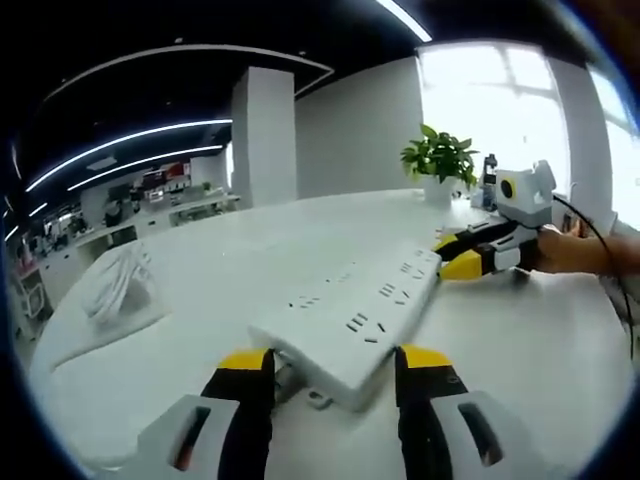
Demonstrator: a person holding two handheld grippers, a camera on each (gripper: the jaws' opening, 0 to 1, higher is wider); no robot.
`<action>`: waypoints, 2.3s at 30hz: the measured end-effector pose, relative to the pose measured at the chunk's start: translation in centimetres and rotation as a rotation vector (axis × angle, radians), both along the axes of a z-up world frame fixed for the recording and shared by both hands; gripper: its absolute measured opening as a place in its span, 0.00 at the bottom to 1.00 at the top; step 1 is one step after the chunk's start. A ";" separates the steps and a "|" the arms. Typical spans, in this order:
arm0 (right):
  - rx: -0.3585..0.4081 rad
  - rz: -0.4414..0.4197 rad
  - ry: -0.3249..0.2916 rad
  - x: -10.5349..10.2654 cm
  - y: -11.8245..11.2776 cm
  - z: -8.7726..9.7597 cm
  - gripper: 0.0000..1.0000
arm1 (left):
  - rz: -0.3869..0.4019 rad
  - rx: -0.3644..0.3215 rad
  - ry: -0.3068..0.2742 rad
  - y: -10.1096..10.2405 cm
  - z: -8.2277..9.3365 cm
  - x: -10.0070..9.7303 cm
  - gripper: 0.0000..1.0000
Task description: Straighten the power strip on the desk, plug the charger into it
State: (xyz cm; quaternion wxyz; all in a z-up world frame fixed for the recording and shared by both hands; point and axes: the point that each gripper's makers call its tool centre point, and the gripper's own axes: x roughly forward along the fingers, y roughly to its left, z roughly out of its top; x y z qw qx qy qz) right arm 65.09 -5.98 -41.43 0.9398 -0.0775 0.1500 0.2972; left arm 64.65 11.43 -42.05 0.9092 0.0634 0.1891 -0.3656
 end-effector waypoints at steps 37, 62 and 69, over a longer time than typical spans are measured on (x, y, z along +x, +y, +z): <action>-0.019 -0.048 0.012 -0.1 -0.7 -0.1 0.22 | -0.055 0.030 0.011 -0.7 -0.1 1.1 0.48; -0.030 -0.063 0.007 0.0 -1.3 -0.1 0.21 | -0.078 0.042 0.013 -1.3 -0.1 1.8 0.48; -0.036 -0.064 0.006 -0.1 -1.5 -0.1 0.20 | -0.082 0.038 0.007 -1.5 -0.1 1.9 0.48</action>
